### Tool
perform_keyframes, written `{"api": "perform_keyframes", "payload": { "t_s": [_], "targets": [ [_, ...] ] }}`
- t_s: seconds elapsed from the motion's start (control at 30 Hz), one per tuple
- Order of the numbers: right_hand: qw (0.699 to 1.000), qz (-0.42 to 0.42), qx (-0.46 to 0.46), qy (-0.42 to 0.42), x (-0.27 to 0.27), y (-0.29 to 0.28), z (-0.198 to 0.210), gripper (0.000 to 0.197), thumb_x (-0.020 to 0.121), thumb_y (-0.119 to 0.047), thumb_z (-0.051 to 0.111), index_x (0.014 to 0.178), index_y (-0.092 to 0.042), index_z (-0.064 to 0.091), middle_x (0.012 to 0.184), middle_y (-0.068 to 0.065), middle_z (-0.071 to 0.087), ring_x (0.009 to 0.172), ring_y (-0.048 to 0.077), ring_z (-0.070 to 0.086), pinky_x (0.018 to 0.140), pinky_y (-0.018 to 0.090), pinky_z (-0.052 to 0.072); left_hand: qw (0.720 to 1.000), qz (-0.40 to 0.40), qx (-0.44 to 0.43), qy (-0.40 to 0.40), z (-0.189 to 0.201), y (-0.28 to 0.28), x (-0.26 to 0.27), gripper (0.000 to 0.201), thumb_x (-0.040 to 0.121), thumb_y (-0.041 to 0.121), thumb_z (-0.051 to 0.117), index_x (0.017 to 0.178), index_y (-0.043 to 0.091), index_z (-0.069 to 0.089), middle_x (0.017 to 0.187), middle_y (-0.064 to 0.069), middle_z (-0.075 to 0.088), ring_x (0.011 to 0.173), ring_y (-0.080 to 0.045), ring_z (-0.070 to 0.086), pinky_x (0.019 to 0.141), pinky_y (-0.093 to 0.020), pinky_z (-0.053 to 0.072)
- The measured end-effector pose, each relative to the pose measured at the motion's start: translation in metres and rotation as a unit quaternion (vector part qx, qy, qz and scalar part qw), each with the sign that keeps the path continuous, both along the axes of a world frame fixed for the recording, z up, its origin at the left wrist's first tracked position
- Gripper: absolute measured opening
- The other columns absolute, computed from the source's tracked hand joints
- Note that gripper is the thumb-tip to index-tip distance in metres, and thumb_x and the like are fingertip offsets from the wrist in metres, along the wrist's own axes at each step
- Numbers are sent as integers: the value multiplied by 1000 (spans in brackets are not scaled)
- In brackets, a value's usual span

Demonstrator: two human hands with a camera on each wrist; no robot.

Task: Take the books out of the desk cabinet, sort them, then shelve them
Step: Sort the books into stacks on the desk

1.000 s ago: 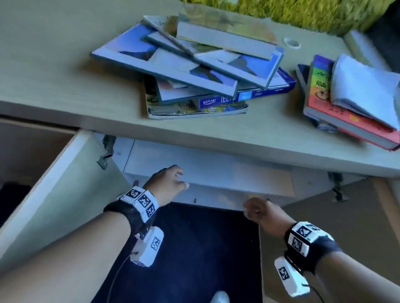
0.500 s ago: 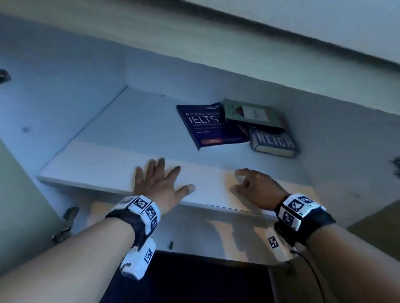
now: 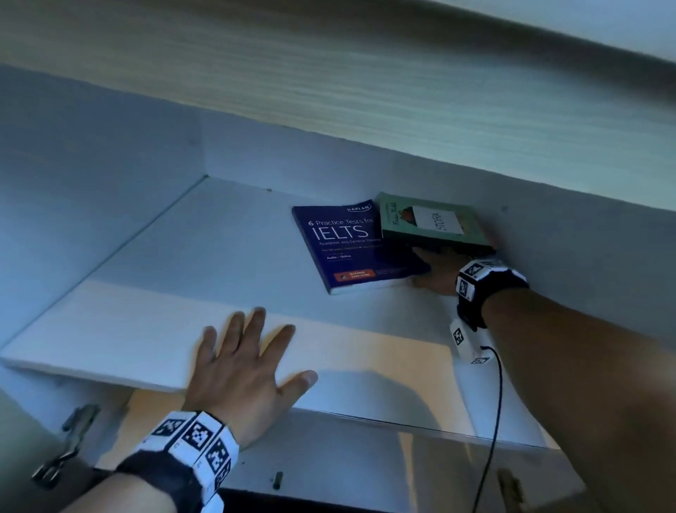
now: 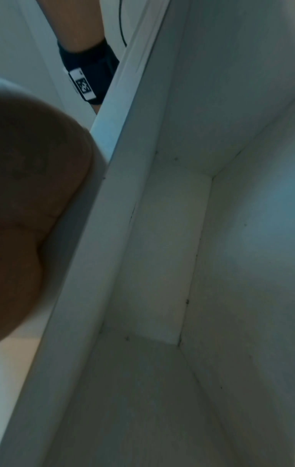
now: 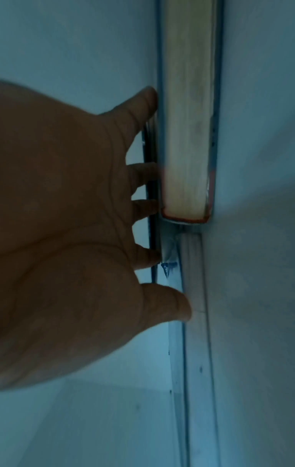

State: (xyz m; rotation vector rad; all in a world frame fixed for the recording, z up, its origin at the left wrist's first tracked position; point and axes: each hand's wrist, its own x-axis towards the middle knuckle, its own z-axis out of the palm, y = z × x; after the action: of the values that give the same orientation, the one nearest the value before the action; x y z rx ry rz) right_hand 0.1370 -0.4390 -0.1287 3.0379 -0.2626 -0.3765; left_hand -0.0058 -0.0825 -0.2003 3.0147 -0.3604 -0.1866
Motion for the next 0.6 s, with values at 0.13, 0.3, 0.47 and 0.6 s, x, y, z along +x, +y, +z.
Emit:
{"api": "perform_keyframes", "payload": {
  "t_s": [0.13,0.3,0.47,0.6],
  "targets": [
    [999,38,-31,11,-4,10,-16,68,104,-59,33,163,-35,10,172,-3,-9,158,35,-10,126,47,-1,1000,0,-3,-3,-2,0,2,88,82,87,5,158,44,-3,169,3,-19,156,-24,-17,125,-52,-9],
    [997,51,-42,45,-40,34,-11,63,105,-53,34,162,-43,8,171,13,-13,157,39,-13,125,61,-1,999,2,-35,-2,1,2,1,93,79,90,11,153,46,-25,166,5,-28,156,-21,-17,125,-51,-7],
    [996,81,-12,42,-109,81,-20,67,98,-64,25,159,-48,5,172,11,-10,156,41,-18,122,67,-7,989,13,-146,5,14,10,1,116,61,98,29,146,51,-34,163,8,-36,155,-15,-22,127,-48,-1],
    [997,55,20,58,-166,110,-13,68,92,-77,29,153,-61,6,171,5,-18,154,49,-15,109,84,1,973,24,-230,11,22,20,-4,113,59,95,22,156,49,-13,169,8,-17,157,-16,-13,126,-52,0]
  ]
}}
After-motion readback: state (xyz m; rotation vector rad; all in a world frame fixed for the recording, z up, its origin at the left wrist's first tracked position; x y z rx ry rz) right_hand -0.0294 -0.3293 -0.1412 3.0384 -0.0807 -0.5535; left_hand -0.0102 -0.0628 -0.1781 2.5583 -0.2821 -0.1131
